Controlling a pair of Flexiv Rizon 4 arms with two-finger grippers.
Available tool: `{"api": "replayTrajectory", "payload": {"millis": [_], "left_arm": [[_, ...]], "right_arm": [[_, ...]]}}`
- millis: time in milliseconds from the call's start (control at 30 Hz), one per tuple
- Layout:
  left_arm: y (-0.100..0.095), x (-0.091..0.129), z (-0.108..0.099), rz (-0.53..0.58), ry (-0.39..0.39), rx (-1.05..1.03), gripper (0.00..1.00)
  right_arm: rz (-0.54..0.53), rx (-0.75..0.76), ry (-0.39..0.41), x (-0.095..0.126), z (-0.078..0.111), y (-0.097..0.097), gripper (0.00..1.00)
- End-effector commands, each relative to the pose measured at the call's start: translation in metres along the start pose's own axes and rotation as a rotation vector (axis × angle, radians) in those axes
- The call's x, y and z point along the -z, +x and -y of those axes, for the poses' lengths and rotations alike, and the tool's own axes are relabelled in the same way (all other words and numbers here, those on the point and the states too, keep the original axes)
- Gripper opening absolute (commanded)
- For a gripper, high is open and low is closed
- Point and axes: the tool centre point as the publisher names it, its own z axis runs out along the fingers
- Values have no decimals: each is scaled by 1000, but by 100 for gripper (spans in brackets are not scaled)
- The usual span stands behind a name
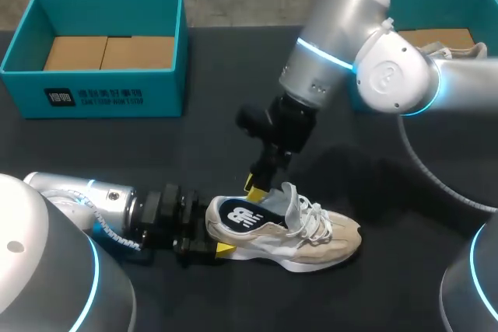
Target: Take the shoe out of the shoebox, open the shoe tongue, remove and reinsert the insole, then place the shoe into the shoebox
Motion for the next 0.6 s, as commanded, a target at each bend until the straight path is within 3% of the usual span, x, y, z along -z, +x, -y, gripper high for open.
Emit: {"api": "replayTrajectory", "payload": {"millis": [33, 333, 600], "left_arm": [[-1, 1, -3, -1, -3, 1, 0], [-1, 1, -3, -1, -3, 1, 0], [-1, 1, -3, -1, -3, 1, 0]], "right_arm": [[-27, -1, 3, -5, -2, -10, 35], [-9, 7, -6, -2, -2, -11, 33], [-58, 26, -6, -6, 0, -10, 35]]}}
